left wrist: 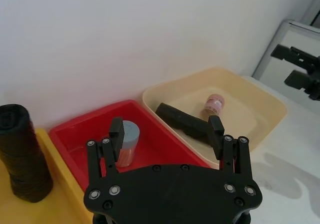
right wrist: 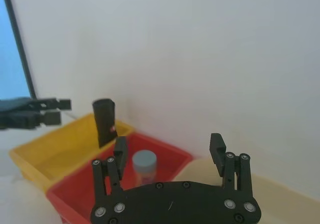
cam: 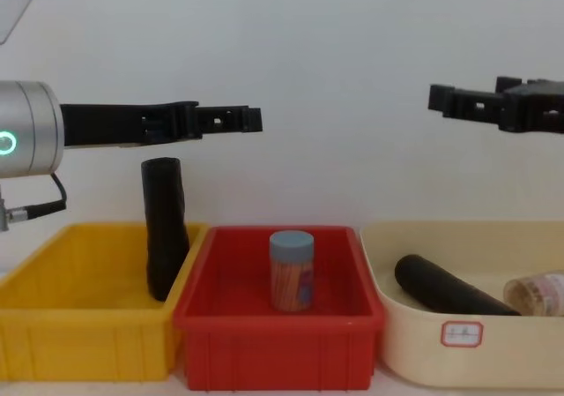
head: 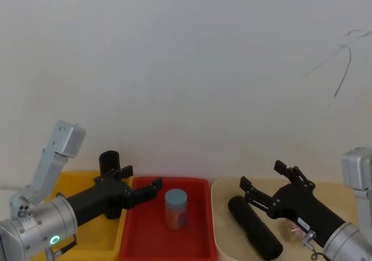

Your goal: Pick up the garbage bag with the one hand and transfer it to the other hand.

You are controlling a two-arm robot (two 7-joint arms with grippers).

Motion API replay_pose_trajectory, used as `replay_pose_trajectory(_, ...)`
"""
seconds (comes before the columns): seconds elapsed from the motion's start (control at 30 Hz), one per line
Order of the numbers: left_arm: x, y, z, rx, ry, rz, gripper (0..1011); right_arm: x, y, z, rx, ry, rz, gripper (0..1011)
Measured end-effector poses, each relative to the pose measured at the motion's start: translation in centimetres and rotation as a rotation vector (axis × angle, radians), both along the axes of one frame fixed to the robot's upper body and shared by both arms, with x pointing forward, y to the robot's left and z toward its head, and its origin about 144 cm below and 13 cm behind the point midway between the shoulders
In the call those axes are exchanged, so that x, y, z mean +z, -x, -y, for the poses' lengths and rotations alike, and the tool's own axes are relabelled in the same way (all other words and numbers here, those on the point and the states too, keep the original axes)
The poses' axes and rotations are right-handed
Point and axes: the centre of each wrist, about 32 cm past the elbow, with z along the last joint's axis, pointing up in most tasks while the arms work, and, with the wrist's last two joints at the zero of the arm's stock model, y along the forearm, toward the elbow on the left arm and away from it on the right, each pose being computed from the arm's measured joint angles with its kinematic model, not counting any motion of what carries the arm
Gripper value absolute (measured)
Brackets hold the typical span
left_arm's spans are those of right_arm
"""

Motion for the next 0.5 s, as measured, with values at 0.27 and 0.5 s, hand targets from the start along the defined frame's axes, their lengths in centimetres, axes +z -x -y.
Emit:
replay_pose_trajectory(0.27, -0.2, 0.0, 0.1, -0.020, 0.000, -0.002, 1001, -0.2, 0.9, -0.6, 0.014, -0.042, 0.033, 1000)
replay_pose_trajectory(0.5, -0.2, 0.0, 0.1, -0.030, 0.000, -0.003, 1001, -0.2, 1.4, -0.9, 0.020, -0.065, 0.051, 1000)
